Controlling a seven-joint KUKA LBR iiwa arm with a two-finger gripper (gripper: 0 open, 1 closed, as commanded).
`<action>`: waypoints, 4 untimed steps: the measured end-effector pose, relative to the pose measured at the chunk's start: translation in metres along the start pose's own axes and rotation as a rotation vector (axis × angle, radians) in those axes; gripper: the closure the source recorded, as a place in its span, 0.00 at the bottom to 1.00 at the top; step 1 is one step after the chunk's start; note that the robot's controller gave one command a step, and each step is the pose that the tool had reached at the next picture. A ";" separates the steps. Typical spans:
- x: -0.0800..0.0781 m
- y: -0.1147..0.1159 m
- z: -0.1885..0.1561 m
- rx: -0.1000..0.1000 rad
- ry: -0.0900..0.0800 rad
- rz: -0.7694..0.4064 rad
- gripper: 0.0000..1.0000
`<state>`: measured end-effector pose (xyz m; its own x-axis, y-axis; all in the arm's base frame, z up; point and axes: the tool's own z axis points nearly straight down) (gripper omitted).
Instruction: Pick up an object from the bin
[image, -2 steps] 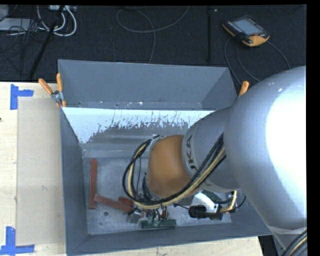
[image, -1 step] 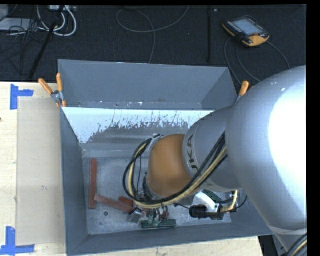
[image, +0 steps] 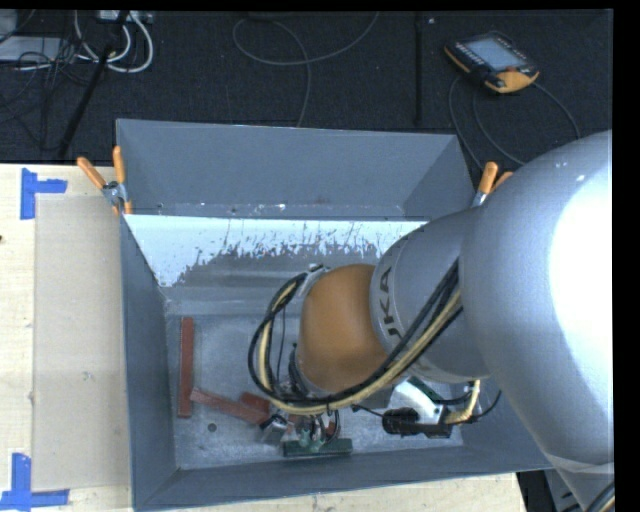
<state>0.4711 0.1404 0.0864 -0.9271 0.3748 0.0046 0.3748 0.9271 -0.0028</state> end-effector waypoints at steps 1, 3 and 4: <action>0.000 0.000 -0.012 -0.001 -0.002 0.000 1.00; 0.001 -0.001 -0.029 0.002 0.001 0.000 1.00; 0.001 -0.001 -0.049 0.002 0.003 -0.001 1.00</action>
Offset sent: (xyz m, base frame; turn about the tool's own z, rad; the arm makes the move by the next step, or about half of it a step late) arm 0.0000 0.0000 0.0386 0.0000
